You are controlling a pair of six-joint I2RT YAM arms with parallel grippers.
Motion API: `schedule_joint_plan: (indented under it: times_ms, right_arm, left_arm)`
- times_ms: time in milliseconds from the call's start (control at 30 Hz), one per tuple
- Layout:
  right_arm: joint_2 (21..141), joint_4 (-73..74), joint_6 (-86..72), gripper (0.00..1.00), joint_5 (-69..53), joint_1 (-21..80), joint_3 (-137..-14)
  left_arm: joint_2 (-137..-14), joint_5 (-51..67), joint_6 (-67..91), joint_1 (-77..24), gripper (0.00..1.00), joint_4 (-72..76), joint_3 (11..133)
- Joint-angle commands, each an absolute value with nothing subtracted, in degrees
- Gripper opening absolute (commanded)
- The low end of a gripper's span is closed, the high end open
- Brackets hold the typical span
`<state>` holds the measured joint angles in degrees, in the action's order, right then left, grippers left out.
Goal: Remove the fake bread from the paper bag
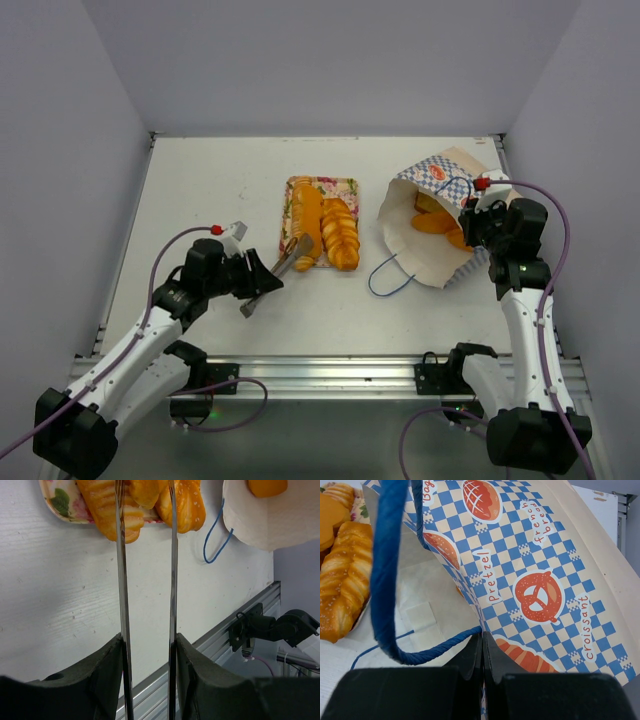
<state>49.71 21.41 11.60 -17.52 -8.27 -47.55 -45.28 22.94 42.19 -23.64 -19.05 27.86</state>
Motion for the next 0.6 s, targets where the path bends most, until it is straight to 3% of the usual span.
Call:
schedule_joint_plan:
  times_ms: [0,567]
  right_arm:
    - [48.69,18.81,11.43,0.00,-17.93,-8.70,-47.90]
    - [48.60,18.90,11.43,0.00,-18.46,-8.79,-47.81]
  left_arm:
    - [-44.30,24.79,40.08,-23.20,0.46,-19.95,30.94]
    - [-42.45,18.64,35.60,-23.20,0.46,-28.39,38.40]
